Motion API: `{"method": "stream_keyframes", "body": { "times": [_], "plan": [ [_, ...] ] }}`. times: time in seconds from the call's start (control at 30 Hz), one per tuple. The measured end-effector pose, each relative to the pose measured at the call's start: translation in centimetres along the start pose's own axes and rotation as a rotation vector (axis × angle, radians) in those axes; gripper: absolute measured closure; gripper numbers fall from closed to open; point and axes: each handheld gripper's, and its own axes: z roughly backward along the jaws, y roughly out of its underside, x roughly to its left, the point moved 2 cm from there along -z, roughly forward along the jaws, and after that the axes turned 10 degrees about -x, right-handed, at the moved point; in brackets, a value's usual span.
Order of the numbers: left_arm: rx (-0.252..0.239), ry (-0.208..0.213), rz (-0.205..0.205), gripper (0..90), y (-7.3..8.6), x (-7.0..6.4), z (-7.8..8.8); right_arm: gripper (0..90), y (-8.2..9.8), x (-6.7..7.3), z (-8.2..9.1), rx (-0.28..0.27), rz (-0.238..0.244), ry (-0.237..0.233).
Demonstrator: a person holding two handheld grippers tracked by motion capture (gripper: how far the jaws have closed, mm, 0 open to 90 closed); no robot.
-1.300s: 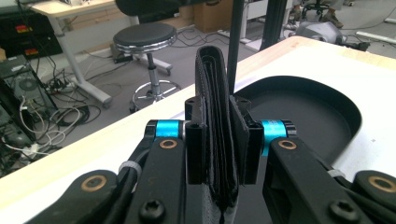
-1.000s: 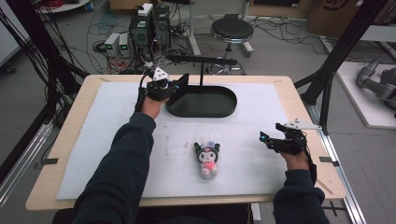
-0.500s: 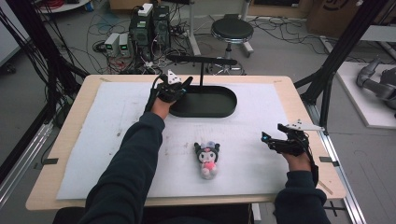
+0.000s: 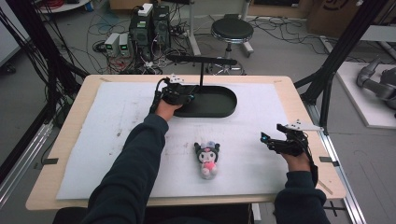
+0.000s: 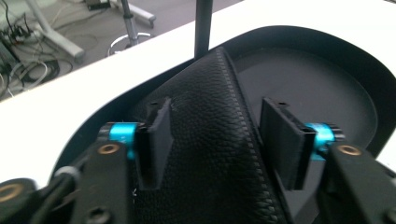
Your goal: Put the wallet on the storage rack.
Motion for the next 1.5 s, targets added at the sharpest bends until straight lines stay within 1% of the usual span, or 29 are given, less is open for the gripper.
{"method": "stream_keyframes", "body": {
  "times": [0.07,0.17,0.2,0.27,0.33,0.37,0.4,0.47,0.5,0.67,0.77,0.87,0.97,1.0,1.1,1.2,1.27,1.3,1.5],
  "plan": [
    [0.002,0.002,0.008,42.7,0.0,-0.1,0.1,19.8,0.0,0.0,0.1,-0.002,-0.003,0.002],
    [-0.03,0.025,0.029,40.6,-0.4,-0.1,0.9,19.8,0.0,-0.1,0.2,-0.002,-0.005,0.003],
    [-0.044,0.033,0.044,39.0,-0.5,-0.1,1.3,19.8,0.0,-0.1,0.1,-0.003,-0.004,0.001],
    [-0.05,0.05,0.057,35.3,-0.5,0.0,2.3,19.7,0.0,0.0,0.0,-0.001,0.001,-0.004],
    [-0.066,0.05,0.069,34.4,-0.5,0.1,3.5,19.8,0.0,0.1,-0.1,0.0,0.006,-0.007],
    [-0.078,0.044,0.077,31.2,-0.6,0.1,4.3,19.8,0.0,0.1,-0.2,0.002,0.003,-0.009],
    [-0.098,0.04,0.085,28.1,-0.7,0.2,5.1,19.8,0.0,0.2,-0.3,0.004,0.008,-0.009],
    [-0.158,0.034,0.104,22.4,-1.1,0.4,6.7,19.7,-0.1,0.3,-0.4,0.0,0.019,-0.009],
    [-0.182,0.031,0.099,19.7,-1.2,0.5,7.5,19.8,-0.2,0.4,-0.4,-0.002,0.02,-0.009],
    [-0.254,0.009,0.086,18.6,-1.5,0.4,10.7,19.7,-0.3,0.7,-0.6,-0.007,0.027,-0.019],
    [-0.269,0.0,0.064,18.7,-1.0,0.1,12.3,19.7,-0.4,0.9,-0.7,-0.007,0.027,-0.031],
    [-0.282,-0.008,0.061,18.7,-0.5,0.3,13.9,19.7,-0.4,0.9,-0.8,-0.011,0.027,-0.035],
    [-0.293,-0.022,0.066,18.7,0.4,0.6,15.3,19.7,-0.5,1.0,-1.0,-0.01,0.044,-0.038],
    [-0.289,-0.025,0.069,18.7,0.7,0.6,15.7,19.7,-0.5,1.1,-1.1,-0.007,0.043,-0.04],
    [-0.298,-0.043,0.081,18.7,1.6,0.8,16.9,19.7,-0.6,1.3,-1.1,-0.01,0.046,-0.046],
    [-0.296,-0.055,0.09,18.8,2.4,1.1,17.8,19.7,-0.6,1.5,-1.0,-0.01,0.045,-0.048],
    [-0.301,-0.064,0.098,18.8,2.7,1.3,18.2,19.7,-0.6,1.5,-1.0,-0.007,0.05,-0.047],
    [-0.301,-0.067,0.1,18.8,2.9,1.4,18.5,19.7,-0.6,1.5,-1.0,-0.006,0.045,-0.043],
    [-0.315,-0.081,0.11,18.8,3.0,2.1,19.4,19.7,-0.6,1.6,-1.2,-0.001,0.05,-0.047]
  ]
}}
